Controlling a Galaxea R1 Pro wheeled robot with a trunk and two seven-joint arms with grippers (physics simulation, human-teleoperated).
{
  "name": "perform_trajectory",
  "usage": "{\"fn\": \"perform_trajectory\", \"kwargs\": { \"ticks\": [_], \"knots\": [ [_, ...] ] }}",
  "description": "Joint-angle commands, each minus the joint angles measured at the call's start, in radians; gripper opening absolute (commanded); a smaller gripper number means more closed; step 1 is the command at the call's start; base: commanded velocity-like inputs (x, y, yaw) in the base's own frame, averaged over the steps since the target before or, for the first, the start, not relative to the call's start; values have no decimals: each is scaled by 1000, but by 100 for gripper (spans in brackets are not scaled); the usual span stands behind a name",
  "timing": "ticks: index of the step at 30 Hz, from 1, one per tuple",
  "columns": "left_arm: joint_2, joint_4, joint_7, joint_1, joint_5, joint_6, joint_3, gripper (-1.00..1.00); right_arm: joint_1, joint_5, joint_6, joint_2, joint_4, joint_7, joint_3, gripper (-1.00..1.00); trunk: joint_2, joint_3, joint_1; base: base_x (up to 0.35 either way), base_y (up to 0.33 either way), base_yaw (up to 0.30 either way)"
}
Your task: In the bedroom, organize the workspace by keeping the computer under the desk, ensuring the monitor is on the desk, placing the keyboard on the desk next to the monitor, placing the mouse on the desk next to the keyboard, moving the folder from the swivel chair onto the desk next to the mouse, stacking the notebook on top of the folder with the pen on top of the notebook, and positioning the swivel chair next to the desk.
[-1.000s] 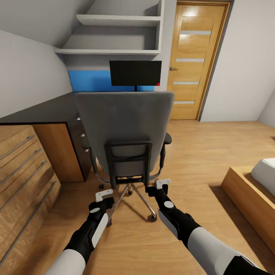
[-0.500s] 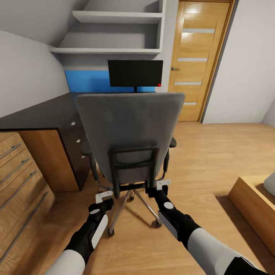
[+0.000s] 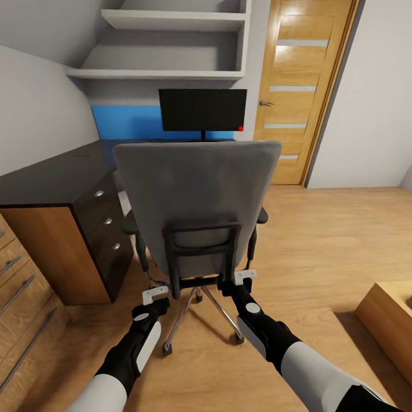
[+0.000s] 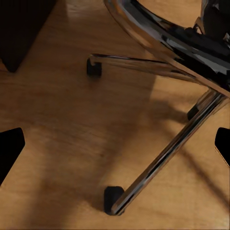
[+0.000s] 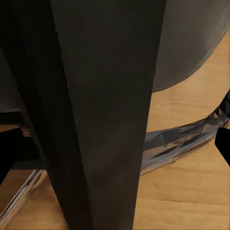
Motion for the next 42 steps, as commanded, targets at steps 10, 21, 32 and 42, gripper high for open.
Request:
{"fn": "perform_trajectory", "kwargs": {
  "ticks": [10,21,32,42],
  "knots": [
    [7,-2,7,0,7,4,-4,100,-2,-5,-6,-1,-1,-6,7,100,0,-1,0,321,0,0],
    [9,-2,6,0,7,4,-4,100,-2,-5,-6,-1,-1,-7,7,100,0,-1,0,322,0,0],
    [11,-2,6,0,9,4,-4,100,-2,-5,-6,-1,-1,-8,7,100,0,-1,0,322,0,4],
    [20,-3,6,0,10,4,-4,100,-2,-5,-6,-1,-2,-8,6,100,0,-1,0,322,0,94]
  ]
}}
